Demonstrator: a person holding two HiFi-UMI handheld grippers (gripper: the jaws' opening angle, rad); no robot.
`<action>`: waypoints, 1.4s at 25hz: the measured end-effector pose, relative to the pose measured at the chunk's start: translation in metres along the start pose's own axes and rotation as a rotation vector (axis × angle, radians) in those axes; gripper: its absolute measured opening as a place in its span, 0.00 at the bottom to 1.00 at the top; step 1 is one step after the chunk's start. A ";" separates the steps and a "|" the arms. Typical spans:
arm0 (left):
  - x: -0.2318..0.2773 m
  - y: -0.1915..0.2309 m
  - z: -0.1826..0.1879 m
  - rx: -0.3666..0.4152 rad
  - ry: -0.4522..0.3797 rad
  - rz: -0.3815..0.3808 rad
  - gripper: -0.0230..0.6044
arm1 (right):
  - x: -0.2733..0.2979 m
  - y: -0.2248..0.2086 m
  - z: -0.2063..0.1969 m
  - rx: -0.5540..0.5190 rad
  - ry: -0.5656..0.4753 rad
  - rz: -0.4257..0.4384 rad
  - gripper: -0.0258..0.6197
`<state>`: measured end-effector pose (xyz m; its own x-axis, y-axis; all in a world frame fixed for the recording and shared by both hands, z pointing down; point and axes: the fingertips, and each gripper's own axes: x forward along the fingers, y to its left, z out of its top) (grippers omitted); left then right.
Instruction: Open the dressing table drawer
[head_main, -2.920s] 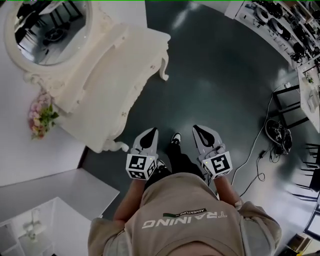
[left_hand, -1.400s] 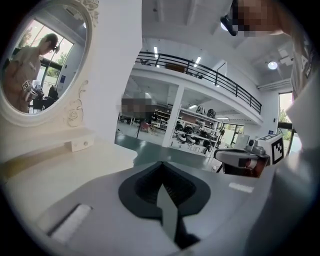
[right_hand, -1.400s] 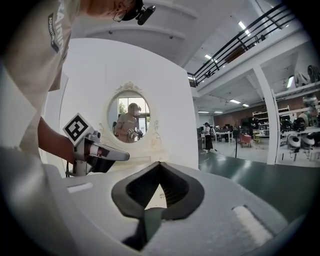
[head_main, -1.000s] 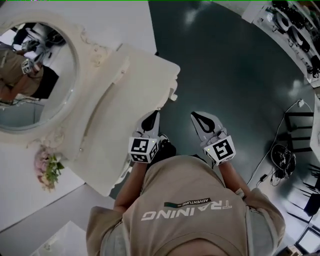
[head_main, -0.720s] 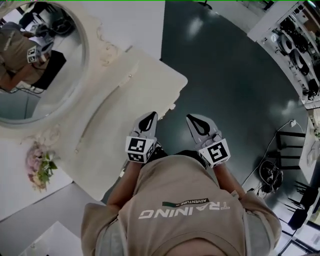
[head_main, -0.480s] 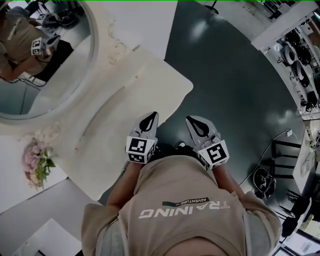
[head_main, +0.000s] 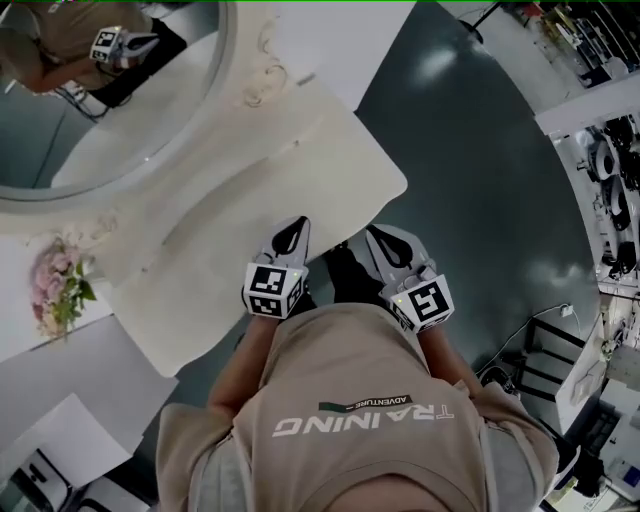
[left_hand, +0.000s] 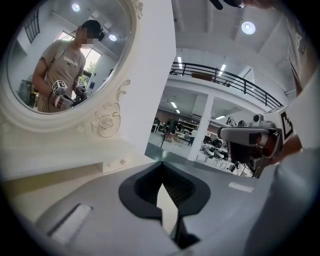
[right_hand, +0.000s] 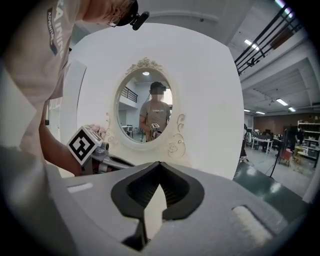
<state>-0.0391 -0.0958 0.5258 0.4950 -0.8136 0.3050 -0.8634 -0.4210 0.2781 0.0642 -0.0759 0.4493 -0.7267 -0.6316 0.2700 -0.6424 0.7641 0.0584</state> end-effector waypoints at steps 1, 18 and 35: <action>0.003 0.003 0.001 -0.004 0.003 0.019 0.07 | 0.006 -0.005 -0.002 0.007 0.000 0.019 0.04; 0.085 0.044 0.076 -0.011 -0.039 0.362 0.07 | 0.124 -0.137 -0.015 0.007 -0.009 0.364 0.04; 0.048 0.073 0.080 -0.112 -0.101 0.600 0.07 | 0.188 -0.114 -0.034 0.003 0.068 0.536 0.04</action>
<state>-0.0859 -0.1977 0.4878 -0.0905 -0.9316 0.3521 -0.9701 0.1624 0.1803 0.0088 -0.2773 0.5262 -0.9354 -0.1435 0.3233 -0.1869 0.9765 -0.1073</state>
